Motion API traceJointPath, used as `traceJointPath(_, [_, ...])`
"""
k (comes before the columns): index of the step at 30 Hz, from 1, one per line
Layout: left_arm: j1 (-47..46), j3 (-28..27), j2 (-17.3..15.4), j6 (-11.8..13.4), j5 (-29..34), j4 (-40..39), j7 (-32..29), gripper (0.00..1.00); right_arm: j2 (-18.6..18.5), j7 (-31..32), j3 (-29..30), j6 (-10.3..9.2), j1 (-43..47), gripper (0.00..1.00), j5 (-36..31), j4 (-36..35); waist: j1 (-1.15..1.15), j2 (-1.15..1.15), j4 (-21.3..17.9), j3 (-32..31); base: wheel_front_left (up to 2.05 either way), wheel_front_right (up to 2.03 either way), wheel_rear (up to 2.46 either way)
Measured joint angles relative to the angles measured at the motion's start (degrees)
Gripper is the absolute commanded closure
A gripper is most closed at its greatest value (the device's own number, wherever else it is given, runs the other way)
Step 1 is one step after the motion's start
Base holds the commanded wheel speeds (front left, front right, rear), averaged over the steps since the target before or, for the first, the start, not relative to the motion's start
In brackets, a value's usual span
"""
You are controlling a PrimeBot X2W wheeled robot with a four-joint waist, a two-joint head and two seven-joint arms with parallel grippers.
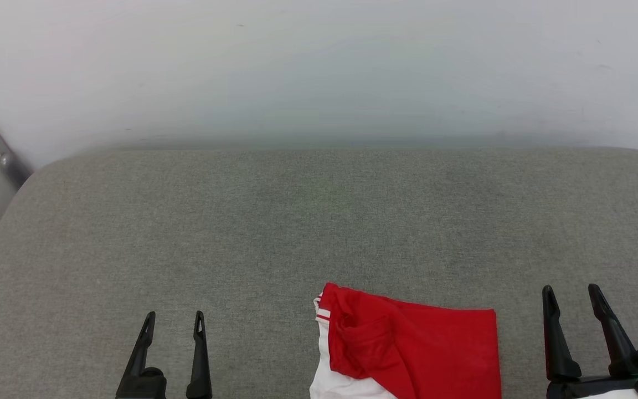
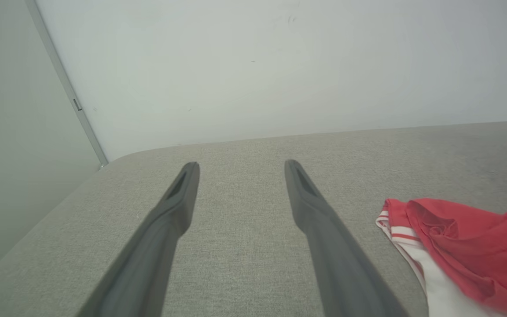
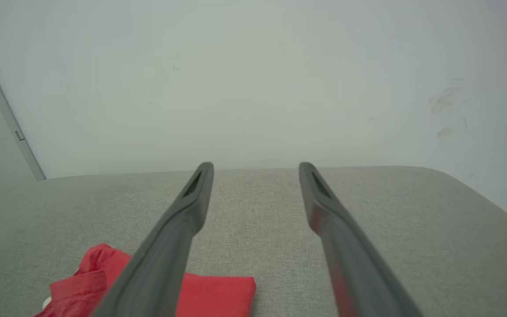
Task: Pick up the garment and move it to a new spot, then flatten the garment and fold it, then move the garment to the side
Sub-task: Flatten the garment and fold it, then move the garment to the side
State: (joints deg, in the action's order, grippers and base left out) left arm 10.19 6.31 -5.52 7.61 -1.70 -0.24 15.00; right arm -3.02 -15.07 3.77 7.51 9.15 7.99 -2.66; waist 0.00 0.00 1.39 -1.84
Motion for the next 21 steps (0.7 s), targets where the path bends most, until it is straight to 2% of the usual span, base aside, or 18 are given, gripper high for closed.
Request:
traceJointPath(15, [0.1,-1.0,0.5,-0.6,0.4,-0.1,0.0,0.0,0.0,0.0,-0.1,-0.01,0.4,0.0,0.9,0.1,0.0,0.0,0.2,0.0,0.0,0.0,0.0])
traceJointPath(21, [0.1,-1.2,0.6,-0.8,0.5,-0.1,0.0,0.0,0.0,0.0,1.1,-0.01,-1.5,0.0,0.1,-1.9,0.0,0.0,0.1,0.3,0.0,0.0,0.0])
